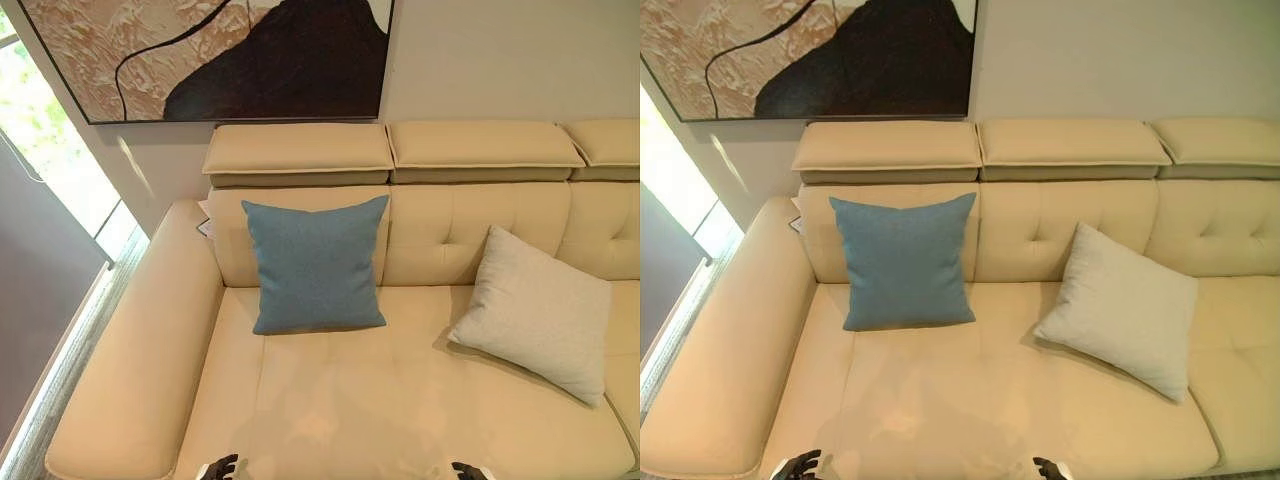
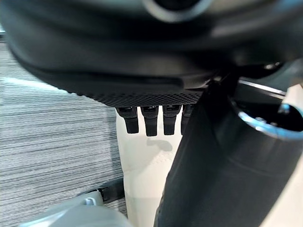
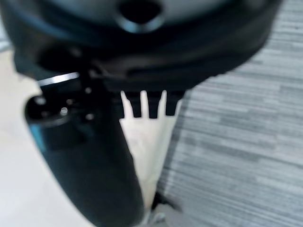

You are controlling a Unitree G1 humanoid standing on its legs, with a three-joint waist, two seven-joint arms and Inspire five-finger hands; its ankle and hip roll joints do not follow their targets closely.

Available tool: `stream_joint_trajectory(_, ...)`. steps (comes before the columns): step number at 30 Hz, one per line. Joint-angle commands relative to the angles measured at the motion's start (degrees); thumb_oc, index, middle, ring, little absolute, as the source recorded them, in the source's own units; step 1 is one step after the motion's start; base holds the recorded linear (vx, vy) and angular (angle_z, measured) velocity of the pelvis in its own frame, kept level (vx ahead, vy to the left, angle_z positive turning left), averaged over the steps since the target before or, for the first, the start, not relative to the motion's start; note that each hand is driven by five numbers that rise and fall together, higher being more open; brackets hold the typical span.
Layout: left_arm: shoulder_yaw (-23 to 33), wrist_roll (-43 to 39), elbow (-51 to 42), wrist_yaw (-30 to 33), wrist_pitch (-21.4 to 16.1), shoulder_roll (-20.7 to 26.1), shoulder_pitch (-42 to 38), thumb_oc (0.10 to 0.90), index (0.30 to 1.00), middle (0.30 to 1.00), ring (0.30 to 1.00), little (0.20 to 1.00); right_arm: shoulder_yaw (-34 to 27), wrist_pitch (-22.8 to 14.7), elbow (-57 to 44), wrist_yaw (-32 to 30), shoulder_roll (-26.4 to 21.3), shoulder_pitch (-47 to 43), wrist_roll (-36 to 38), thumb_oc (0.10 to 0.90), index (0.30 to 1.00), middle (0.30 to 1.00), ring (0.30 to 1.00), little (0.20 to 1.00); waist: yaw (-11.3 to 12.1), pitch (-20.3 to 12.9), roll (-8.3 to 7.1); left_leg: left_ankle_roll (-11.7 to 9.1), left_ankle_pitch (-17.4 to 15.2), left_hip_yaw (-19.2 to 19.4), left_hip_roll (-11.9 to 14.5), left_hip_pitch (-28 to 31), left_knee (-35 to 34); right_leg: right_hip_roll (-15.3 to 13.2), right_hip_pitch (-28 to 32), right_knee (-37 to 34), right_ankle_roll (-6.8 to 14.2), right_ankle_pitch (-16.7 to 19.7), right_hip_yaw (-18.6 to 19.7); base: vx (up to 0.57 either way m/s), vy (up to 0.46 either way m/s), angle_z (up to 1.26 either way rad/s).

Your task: Pick up all the scattered cushions and arrange them neatly on the sofa.

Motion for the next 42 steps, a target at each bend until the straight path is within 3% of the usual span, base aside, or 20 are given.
stream_joint_trajectory(1,-0.1,1.8,1.5,0.2,-0.9,2.7,-3.5,0.8,0.9,0.9,0.9,0.9,-0.4,-1.4,-0.7,-0.8,-0.3,-3.9,1.2,0.8,0.9,0.9,0.9,0.9,-0.1,1.2,-3.01,-2.1,-2.6,1.3,-1.5,1.4,2.1,-1.4,4.6,1.3,3.8,-6.8,-0.7,-0.08,-0.045,0.04)
stream_joint_trajectory(4,-0.6,2.1,1.8,0.3,-1.0,2.5,-4.1,0.8,0.9,0.9,0.9,0.9,-0.3,-1.5,-0.4,-1.1,-0.8,-4.5,1.6,0.8,0.9,0.9,0.9,0.9,0.1,2.3,-3.78,-1.9,-5.0,-0.1,-2.2,-1.4,8.7,-1.9,4.2,1.5,3.6,-6.5,0.1,-0.15,-0.023,-0.01)
stream_joint_trajectory(5,-0.7,1.5,2.1,0.3,-0.9,2.1,-4.8,0.8,0.9,0.9,0.9,0.9,-0.3,-1.4,0.4,-1.4,-1.2,-5.4,1.8,0.8,0.9,0.9,0.9,0.9,0.4,3.1,-4.68,-1.7,-7.9,-3.5,-4.7,-3.3,13.5,-2.3,3.5,1.5,3.5,-5.9,1.1,-0.17,-0.009,-0.08)
stream_joint_trajectory(8,-0.6,1.2,2.3,-0.1,-0.8,1.8,-5.3,0.8,0.9,0.9,0.9,0.9,-0.9,-1.2,1.2,-1.2,-1.6,-5.7,2.1,0.8,0.9,0.9,0.9,0.9,0.0,2.7,-5.09,-0.6,-10.7,-6.9,-7.3,-3.0,17.7,-1.9,2.0,1.7,3.5,-4.6,3.3,-0.14,0.027,-0.28)
stream_joint_trajectory(12,-1.2,0.4,1.3,-0.3,-1.0,1.4,-5.8,0.8,0.9,0.9,0.9,0.9,-1.6,-0.7,2.2,-0.9,-1.6,-5.3,2.5,0.8,0.9,0.9,0.9,0.9,-1.6,1.8,-4.06,0.6,-12.6,-8.4,-8.8,0.3,14.0,-1.0,-1.1,2.8,3.9,-2.8,5.8,-0.1,0.11,-0.53)
stream_joint_trajectory(17,-1.8,0.6,0.6,0.6,-1.4,1.7,-7.1,0.8,0.9,0.9,0.9,0.9,-1.3,0.3,3.8,-1.7,-1.4,-6.2,1.2,0.8,0.9,0.9,0.9,0.9,-2.1,2.3,-3.92,1.8,-11.2,-7.8,-9.6,0.7,9.3,-1.6,-6.6,3.5,6.4,1.2,7.2,-0.19,0.14,-0.35)
stream_joint_trajectory(20,-0.6,-0.4,0.6,1.3,-1.6,2.4,-7.3,0.8,0.9,0.9,0.9,0.9,0.0,1.1,3.7,-2.0,-1.1,-7.6,-0.2,0.8,0.9,0.9,0.9,0.9,-0.6,3.4,-4.33,2.6,-9.6,-5.9,-9.7,-0.3,7.4,-2.6,-10.1,4.8,8.4,3.1,5.5,-0.24,0.08,-0.67)
stream_joint_trajectory(23,0.0,-0.9,0.9,1.4,-1.3,3.2,-7.6,0.8,0.9,0.9,0.9,0.9,0.8,0.9,3.3,-2.2,-1.0,-9.0,-0.3,0.8,0.9,0.9,0.9,0.9,1.7,4.6,-3.47,3.1,-7.7,-3.4,-7.8,-2.5,7.2,-5.1,-10.8,10.8,7.0,-1.9,-2.7,-0.28,0.019,-0.82)
stream_joint_trajectory(24,0.0,-0.9,0.9,1.4,-1.3,3.2,-7.6,0.8,0.9,0.9,0.9,0.9,0.8,0.9,3.3,-2.2,-1.0,-9.0,-0.3,0.8,0.9,0.9,0.9,0.9,1.7,4.8,-3.44,3.1,-7.8,-3.5,-7.8,-2.4,7.2,-5.1,-10.8,11.0,7.0,-2.1,-2.7,-0.18,0.01,-0.88)
stream_joint_trajectory(25,0.1,-0.8,1.4,1.2,-1.1,3.3,-7.4,0.8,0.9,0.9,0.9,0.9,0.9,0.6,3.3,-2.0,-0.9,-9.0,-0.2,0.8,0.9,0.9,0.9,0.9,2.2,4.7,-2.97,3.5,-6.9,-3.1,-7.0,-2.2,6.2,-5.0,-8.6,15.8,5.5,-5.2,-3.0,-0.13,-0.003,-0.67)
stream_joint_trajectory(29,0.0,-0.8,1.8,0.7,-0.6,3.4,-7.4,0.8,0.9,0.9,0.9,0.9,0.5,0.6,3.6,-2.0,-0.6,-8.9,0.4,0.8,0.9,0.9,0.9,0.9,3.3,3.0,-2.55,3.6,-5.7,-2.7,-5.8,-3.2,5.5,-4.9,-4.0,19.4,5.1,-8.6,-0.1,-0.15,-0.071,-0.12)
stream_joint_trajectory(32,0.2,-1.6,1.9,0.8,-0.5,3.4,-7.6,0.8,0.9,0.9,0.9,0.9,0.4,0.5,2.9,-2.0,-0.5,-9.4,0.5,0.8,0.9,0.9,0.9,0.9,5.4,2.0,-3.33,2.9,-4.7,-0.9,-5.2,-5.8,6.0,-7.1,1.3,16.6,5.9,-8.1,-2.3,-0.2,-0.163,-0.11)
stream_joint_trajectory(34,0.1,-1.9,1.8,1.2,-0.8,3.6,-7.7,0.8,0.9,0.9,0.9,0.9,0.9,0.4,1.8,-2.1,-0.2,-9.8,0.7,0.8,0.9,0.9,0.9,0.9,6.7,1.9,-4.92,1.8,-4.0,0.7,-5.0,-7.4,6.5,-7.4,4.4,9.9,6.3,-9.2,-4.9,-0.16,-0.186,-0.27)
stream_joint_trajectory(39,-0.8,-2.5,2.4,1.9,-0.7,3.0,-9.4,0.8,0.9,0.9,0.9,0.9,1.3,0.0,1.3,-3.2,-0.9,-10.9,2.5,0.8,0.9,0.9,0.9,0.9,5.6,3.6,-5.74,-0.9,-1.0,0.0,-2.7,-12.4,10.6,-3.9,3.8,6.0,4.5,-10.2,-2.7,-0.19,-0.218,-0.14)
stream_joint_trajectory(42,-1.9,-2.4,2.8,1.6,-0.5,2.1,-10.6,0.8,0.9,0.9,0.9,0.9,1.4,0.3,2.2,-3.5,-1.4,-11.1,2.5,0.8,0.9,0.9,0.9,0.9,4.6,4.8,-5.57,-0.9,-2.1,-1.0,-3.6,-12.9,12.7,-3.6,2.4,6.5,3.6,-9.4,-2.8,-0.23,-0.075,0.05)
